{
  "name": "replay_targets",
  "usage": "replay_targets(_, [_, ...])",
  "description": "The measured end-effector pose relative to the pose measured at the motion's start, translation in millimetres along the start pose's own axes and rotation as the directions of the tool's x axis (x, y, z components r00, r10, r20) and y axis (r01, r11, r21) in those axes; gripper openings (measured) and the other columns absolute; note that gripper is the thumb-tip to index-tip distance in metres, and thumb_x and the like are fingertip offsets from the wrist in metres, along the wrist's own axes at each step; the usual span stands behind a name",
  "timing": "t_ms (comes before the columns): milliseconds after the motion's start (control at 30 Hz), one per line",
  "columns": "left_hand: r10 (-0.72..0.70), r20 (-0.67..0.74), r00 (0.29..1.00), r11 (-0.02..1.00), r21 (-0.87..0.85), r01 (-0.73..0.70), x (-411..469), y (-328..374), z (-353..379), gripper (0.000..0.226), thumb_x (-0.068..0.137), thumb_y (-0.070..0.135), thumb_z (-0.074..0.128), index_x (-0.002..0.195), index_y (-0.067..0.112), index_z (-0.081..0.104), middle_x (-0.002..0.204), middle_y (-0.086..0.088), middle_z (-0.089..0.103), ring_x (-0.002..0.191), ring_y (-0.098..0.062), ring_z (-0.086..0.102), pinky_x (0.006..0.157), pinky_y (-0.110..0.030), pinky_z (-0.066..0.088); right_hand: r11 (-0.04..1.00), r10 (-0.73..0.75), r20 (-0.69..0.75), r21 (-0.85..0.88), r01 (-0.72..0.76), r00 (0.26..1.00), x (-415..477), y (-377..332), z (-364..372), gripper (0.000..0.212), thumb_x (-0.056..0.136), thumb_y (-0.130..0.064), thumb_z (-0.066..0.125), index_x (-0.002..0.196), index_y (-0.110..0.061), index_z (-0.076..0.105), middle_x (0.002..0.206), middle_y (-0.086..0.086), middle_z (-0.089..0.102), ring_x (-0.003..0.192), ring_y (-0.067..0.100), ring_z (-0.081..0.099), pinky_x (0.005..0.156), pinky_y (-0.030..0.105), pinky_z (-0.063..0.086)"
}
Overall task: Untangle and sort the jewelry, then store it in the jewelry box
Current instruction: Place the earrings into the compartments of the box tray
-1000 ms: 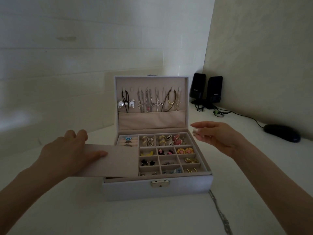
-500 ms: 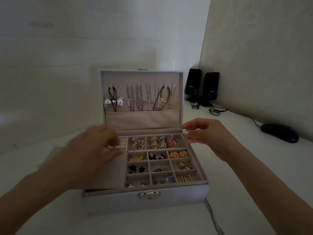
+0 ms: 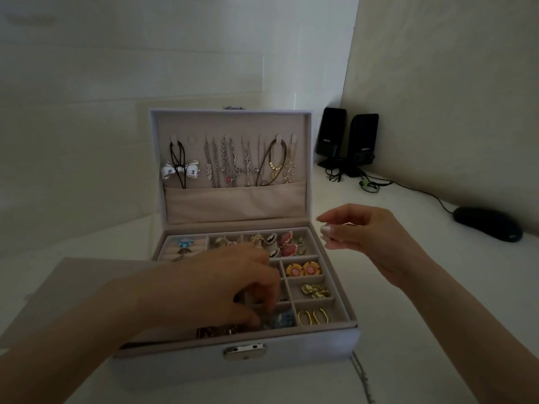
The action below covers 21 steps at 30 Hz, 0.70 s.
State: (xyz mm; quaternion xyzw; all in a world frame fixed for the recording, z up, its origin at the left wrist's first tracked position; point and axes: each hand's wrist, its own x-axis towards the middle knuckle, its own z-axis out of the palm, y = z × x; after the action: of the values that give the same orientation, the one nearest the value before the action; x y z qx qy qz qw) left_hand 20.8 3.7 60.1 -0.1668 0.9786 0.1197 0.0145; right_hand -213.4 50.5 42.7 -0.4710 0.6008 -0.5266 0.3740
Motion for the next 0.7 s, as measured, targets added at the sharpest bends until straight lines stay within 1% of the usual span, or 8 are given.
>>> replay_targets(100, [0.018, -0.005, 1.0, 0.998, 0.058, -0.018, 6.0, -2.2, 0.9, 0.022, 0.081, 0.04, 0.068, 0.088, 0.041, 0.046, 0.094, 0.021, 0.043, 0.096, 0.007, 0.036, 0.076, -0.008, 0.031, 1.0, -0.008, 0.005, 0.007, 0.008, 1.0, 0.3, 1.3, 2.4, 0.017, 0.082, 0.006, 0.063, 0.089, -0.008, 0.07, 0.082, 0.008, 0.068, 0.068, 0.014, 0.069, 0.065, 0.019, 0.056])
replay_targets(300, [-0.02, -0.027, 0.999, 0.983, 0.184, 0.025, 17.4, 2.4, 9.3, 0.029, 0.081, 0.045, 0.065, 0.08, 0.036, 0.037, 0.08, 0.021, 0.039, 0.075, 0.012, 0.032, 0.068, -0.009, 0.029, 1.0, -0.013, 0.001, 0.023, 0.013, 1.0, 0.8, 3.0, 3.3, 0.018, 0.082, 0.007, 0.063, 0.088, -0.008, 0.07, 0.078, 0.005, 0.069, 0.066, 0.013, 0.069, 0.063, 0.018, 0.054])
replay_targets(400, [-0.039, -0.002, 0.999, 0.989, 0.14, 0.039, 15.5, 3.1, 6.6, 0.031, 0.081, 0.045, 0.065, 0.075, 0.038, 0.036, 0.083, 0.017, 0.045, 0.075, 0.009, 0.037, 0.065, -0.009, 0.033, 1.0, -0.011, -0.001, 0.009, 0.011, 1.0, 1.0, 4.0, 2.9, 0.018, 0.083, 0.007, 0.062, 0.087, -0.008, 0.07, 0.079, 0.005, 0.069, 0.067, 0.013, 0.069, 0.064, 0.018, 0.055])
replay_targets(467, [-0.049, 0.03, 0.998, 0.998, 0.041, 0.048, 14.9, 4.2, 3.1, 0.029, 0.081, 0.043, 0.067, 0.075, 0.042, 0.038, 0.084, 0.019, 0.049, 0.078, 0.009, 0.043, 0.066, -0.009, 0.036, 1.0, -0.011, -0.001, 0.012, 0.011, 1.0, 1.5, 3.9, 3.2, 0.018, 0.083, 0.007, 0.062, 0.087, -0.008, 0.07, 0.079, 0.005, 0.069, 0.067, 0.014, 0.069, 0.065, 0.02, 0.056])
replay_targets(533, [-0.029, -0.016, 0.999, 0.997, -0.067, 0.028, 19.2, 6.6, 0.0, 0.018, 0.085, 0.039, 0.064, 0.083, 0.044, 0.047, 0.085, 0.024, 0.05, 0.084, 0.01, 0.045, 0.071, -0.008, 0.037, 1.0, -0.015, -0.005, 0.024, 0.015, 1.0, 1.3, 3.9, 2.8, 0.017, 0.082, 0.007, 0.063, 0.087, -0.007, 0.07, 0.078, 0.005, 0.069, 0.067, 0.015, 0.069, 0.067, 0.022, 0.058])
replay_targets(567, [-0.01, -0.05, 0.999, 0.997, -0.075, 0.006, 22.4, 6.9, 0.1, 0.011, 0.089, 0.036, 0.06, 0.092, 0.044, 0.053, 0.089, 0.027, 0.049, 0.089, 0.01, 0.045, 0.076, -0.008, 0.036, 0.999, -0.017, -0.01, 0.029, 0.017, 1.0, 1.2, 4.0, 2.4, 0.016, 0.081, 0.007, 0.064, 0.087, -0.007, 0.071, 0.078, 0.005, 0.069, 0.067, 0.016, 0.069, 0.069, 0.024, 0.058])
replay_targets(633, [0.038, -0.105, 0.994, 0.999, -0.012, -0.04, 28.6, 8.5, 4.7, 0.023, 0.095, 0.029, 0.051, 0.116, 0.037, 0.057, 0.107, 0.026, 0.049, 0.102, 0.008, 0.039, 0.09, -0.011, 0.032, 0.999, -0.019, -0.019, 0.033, 0.02, 1.0, 0.6, 4.8, 1.3, 0.017, 0.081, 0.007, 0.064, 0.087, -0.007, 0.071, 0.079, 0.007, 0.069, 0.068, 0.018, 0.068, 0.071, 0.026, 0.059])
replay_targets(700, [0.108, -0.127, 0.986, 0.993, 0.058, -0.101, 32.5, 10.4, 12.6, 0.034, 0.097, 0.021, 0.046, 0.129, 0.032, 0.054, 0.125, 0.018, 0.049, 0.112, 0.003, 0.033, 0.097, -0.012, 0.024, 0.999, -0.023, -0.024, 0.033, 0.023, 0.999, -0.3, 5.8, 0.0, 0.017, 0.081, 0.007, 0.064, 0.088, -0.008, 0.071, 0.081, 0.009, 0.069, 0.069, 0.019, 0.068, 0.073, 0.028, 0.059])
